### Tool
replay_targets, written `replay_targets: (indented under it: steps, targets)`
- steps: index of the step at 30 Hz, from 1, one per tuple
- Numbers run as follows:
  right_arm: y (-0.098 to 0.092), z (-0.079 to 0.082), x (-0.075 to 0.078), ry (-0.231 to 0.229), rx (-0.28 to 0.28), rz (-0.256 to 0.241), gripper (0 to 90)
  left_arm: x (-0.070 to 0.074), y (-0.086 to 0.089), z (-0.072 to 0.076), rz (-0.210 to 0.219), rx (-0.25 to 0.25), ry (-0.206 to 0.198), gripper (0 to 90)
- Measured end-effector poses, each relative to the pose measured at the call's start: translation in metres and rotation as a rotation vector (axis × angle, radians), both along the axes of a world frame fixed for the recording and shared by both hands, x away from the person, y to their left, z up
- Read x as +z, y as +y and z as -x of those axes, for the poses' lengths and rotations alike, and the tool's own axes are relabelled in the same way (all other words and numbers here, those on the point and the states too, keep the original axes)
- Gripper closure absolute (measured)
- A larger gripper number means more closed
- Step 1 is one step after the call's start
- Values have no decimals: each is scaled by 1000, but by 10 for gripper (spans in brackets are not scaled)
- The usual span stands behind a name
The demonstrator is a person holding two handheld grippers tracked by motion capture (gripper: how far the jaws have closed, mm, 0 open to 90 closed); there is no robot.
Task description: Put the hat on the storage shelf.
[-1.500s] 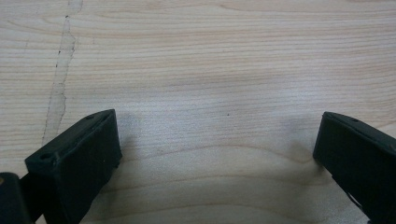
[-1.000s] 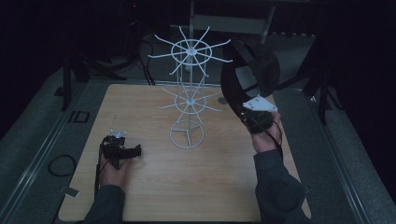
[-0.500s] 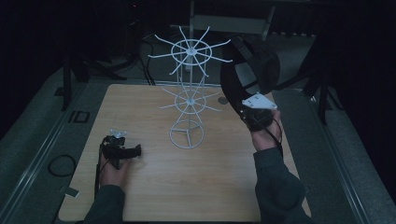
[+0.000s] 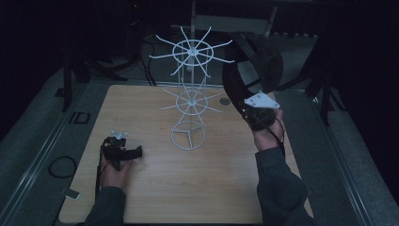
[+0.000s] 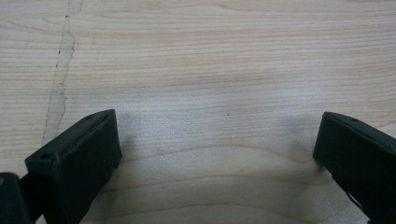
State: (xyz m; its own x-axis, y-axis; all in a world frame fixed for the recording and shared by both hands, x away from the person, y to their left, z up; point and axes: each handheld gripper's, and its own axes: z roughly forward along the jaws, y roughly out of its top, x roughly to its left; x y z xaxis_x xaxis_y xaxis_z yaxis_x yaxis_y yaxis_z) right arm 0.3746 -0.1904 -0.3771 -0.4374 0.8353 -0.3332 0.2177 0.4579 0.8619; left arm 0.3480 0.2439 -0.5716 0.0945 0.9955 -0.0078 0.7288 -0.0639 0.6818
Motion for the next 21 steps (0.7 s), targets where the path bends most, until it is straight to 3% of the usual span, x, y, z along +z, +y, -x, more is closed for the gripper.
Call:
replay_targets:
  steps: [21]
  targets:
    - [11, 2, 0, -12, 3, 28, 813, 0, 0, 0, 0, 0, 0, 8]
